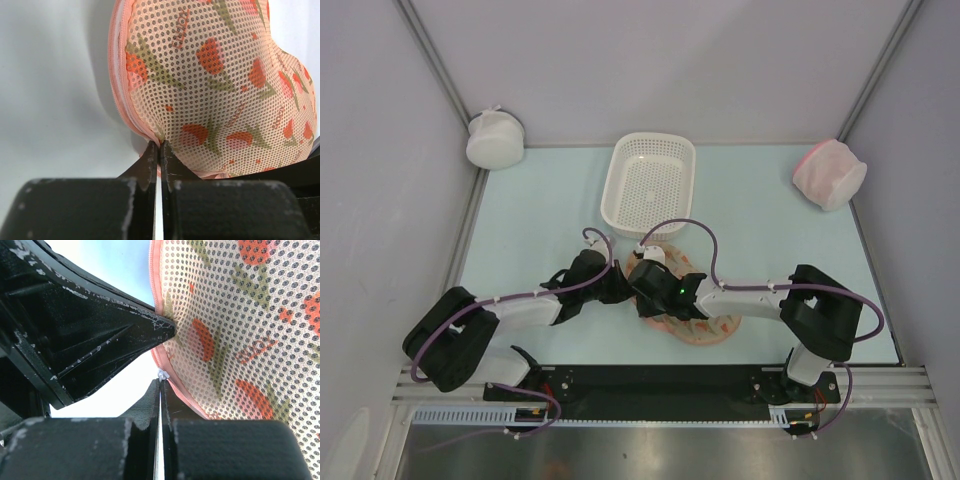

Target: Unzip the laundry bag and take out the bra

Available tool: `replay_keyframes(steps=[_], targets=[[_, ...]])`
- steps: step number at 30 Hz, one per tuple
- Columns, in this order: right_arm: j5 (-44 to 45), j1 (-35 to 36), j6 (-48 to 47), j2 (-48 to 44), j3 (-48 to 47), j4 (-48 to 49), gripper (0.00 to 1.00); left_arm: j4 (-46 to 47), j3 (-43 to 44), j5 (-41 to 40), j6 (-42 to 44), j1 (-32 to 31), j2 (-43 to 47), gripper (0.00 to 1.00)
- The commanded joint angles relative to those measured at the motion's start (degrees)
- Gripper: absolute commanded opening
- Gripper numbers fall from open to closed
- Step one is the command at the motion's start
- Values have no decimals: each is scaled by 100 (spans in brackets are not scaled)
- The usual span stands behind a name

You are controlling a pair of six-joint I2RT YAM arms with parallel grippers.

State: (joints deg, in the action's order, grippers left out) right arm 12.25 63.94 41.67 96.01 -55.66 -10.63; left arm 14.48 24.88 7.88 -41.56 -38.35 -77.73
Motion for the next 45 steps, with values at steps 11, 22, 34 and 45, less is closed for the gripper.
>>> replay_keyframes(steps=[11, 22, 34, 45], targets=[[23, -5, 51, -213, 37, 44, 0, -86, 359, -217, 210, 29, 4, 0], [225, 4, 315, -635, 503, -185, 0, -174, 403, -278, 377, 240, -58, 0], [410, 66, 579, -1057, 934, -536, 0, -200, 394, -296, 491, 381, -84, 0], [454, 145, 632, -1163, 1040, -703, 0, -270, 412, -331, 561, 469, -40, 0]])
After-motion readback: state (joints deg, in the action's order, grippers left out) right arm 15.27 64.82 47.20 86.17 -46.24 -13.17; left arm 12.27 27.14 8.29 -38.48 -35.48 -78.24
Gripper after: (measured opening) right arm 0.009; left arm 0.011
